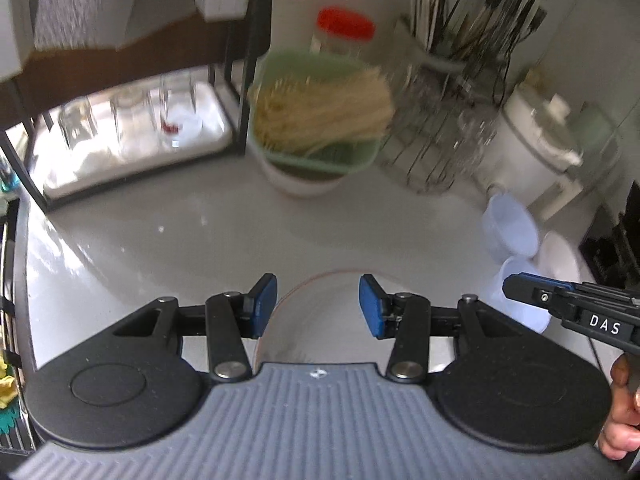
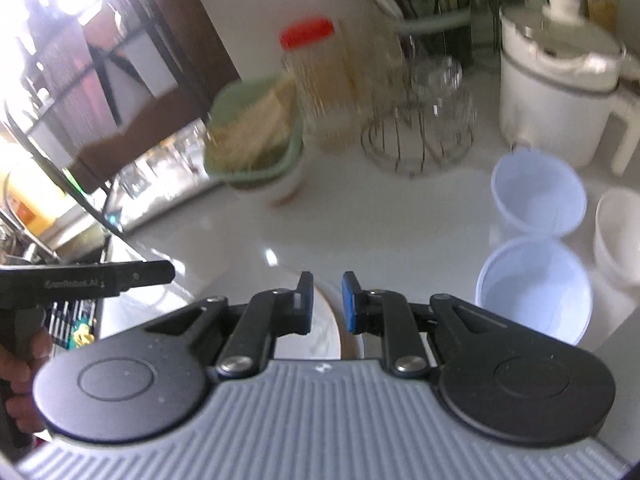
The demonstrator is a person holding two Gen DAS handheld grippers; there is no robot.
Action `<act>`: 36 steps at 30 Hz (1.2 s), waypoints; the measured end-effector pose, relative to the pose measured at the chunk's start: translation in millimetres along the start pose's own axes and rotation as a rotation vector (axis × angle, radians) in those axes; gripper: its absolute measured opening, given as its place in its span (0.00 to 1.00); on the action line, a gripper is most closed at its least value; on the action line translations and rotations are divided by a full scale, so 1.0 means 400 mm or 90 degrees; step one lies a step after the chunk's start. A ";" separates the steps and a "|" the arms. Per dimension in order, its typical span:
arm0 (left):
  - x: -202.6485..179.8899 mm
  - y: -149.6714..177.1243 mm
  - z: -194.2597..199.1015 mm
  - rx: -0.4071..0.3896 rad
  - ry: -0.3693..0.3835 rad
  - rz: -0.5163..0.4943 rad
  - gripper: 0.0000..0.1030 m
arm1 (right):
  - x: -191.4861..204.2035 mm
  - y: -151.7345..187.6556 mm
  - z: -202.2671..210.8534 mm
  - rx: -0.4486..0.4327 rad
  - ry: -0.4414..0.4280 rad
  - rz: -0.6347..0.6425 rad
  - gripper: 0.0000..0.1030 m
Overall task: Organize plates and bowls
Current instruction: 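Lower the leaf plate onto the stack and open both grippers, then move both grippers over to the light-blue plastic bowl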
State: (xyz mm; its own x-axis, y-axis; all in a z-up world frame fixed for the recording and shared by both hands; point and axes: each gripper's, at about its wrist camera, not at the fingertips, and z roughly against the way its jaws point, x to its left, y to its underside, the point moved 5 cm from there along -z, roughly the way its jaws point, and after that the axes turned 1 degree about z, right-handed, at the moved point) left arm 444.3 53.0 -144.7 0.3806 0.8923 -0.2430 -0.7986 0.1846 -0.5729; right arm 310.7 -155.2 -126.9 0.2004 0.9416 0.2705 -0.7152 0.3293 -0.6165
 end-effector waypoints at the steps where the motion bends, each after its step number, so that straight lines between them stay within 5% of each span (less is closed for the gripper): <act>1: -0.009 -0.005 0.014 -0.009 0.002 0.003 0.49 | 0.000 -0.011 0.013 -0.010 -0.002 0.005 0.18; 16: -0.201 0.012 0.116 -0.112 -0.022 0.069 0.49 | -0.061 -0.067 0.155 -0.108 -0.060 0.122 0.18; 21: -0.218 0.025 0.099 -0.088 -0.008 0.135 0.49 | -0.113 -0.054 0.152 -0.101 -0.062 0.129 0.18; 36: -0.382 0.083 -0.056 -0.012 -0.011 0.056 0.53 | -0.301 0.022 0.161 -0.091 -0.020 0.082 0.18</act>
State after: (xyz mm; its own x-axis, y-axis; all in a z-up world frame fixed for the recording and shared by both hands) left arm 369.8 -86.6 -144.1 0.3006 0.9118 -0.2798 -0.8199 0.0971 -0.5643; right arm 237.2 -270.1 -117.4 0.0905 0.9748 0.2039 -0.6311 0.2145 -0.7455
